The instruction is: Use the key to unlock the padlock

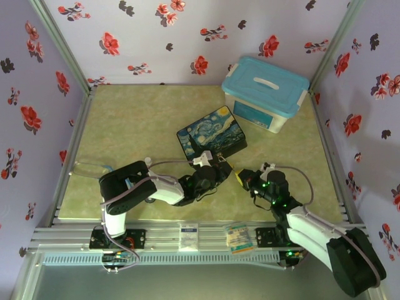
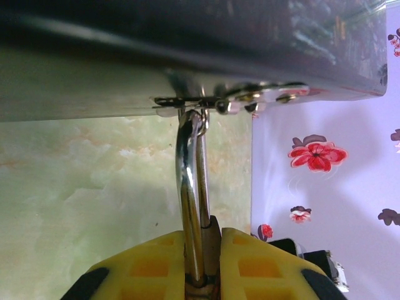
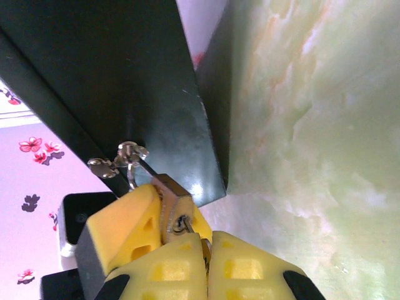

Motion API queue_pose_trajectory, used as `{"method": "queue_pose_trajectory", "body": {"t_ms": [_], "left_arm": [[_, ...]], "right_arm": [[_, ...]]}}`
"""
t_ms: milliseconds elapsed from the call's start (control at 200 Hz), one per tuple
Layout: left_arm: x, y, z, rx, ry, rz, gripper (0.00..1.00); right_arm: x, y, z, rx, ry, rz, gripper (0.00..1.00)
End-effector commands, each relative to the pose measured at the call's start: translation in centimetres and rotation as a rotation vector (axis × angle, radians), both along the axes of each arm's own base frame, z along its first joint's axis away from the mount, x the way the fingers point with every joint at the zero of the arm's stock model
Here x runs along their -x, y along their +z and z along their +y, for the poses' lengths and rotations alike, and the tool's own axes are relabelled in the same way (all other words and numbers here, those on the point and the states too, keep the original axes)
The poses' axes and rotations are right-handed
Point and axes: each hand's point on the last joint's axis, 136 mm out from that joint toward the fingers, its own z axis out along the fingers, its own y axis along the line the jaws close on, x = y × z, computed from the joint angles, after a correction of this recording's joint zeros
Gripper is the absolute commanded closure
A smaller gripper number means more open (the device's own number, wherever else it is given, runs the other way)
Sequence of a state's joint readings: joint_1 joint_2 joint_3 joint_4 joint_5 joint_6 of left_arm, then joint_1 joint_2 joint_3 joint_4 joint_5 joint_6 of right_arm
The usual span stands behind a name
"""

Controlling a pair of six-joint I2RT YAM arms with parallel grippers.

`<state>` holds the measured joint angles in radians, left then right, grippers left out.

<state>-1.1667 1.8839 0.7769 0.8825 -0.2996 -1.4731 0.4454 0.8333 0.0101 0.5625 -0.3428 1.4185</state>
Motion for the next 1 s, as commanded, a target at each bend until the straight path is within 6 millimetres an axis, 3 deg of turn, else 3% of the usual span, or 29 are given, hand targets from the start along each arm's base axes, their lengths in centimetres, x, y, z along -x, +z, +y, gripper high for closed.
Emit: {"method": "queue_pose_trajectory", "body": {"t_ms": [0,225,540,715,995], "left_arm": [[-0.4,2.1,-0.9,0.099,0.008,-0.02,1.0],[-0.4,2.4,-1.4,0.126,-0.002,-0.017,1.0],[0.1,4.3,-1.7,0.17,-0.013,-0.033,1.0],[0.2,3.3,-1.8,0.169,-0.013,-0.013,1.0],[0.2,2.8,-1.5,0.153,-0.004,-0.016,1.0]], "right_arm": [[-0.2,1.1,-0.2,-0.009,-0.021,-0.045,1.0],[0.1,0.9,-0.3,0.007,-0.012,-0.046,1.0],[-0.7,1.0,0.2,-0.003,-0.008,-0.05,1.0],[-0.7,1.8,0.2,-0.026,-0.014,-0.078,1.0],[0.3,1.1,-0.8,0.012,-0.032,-0.06,1.0]]}}
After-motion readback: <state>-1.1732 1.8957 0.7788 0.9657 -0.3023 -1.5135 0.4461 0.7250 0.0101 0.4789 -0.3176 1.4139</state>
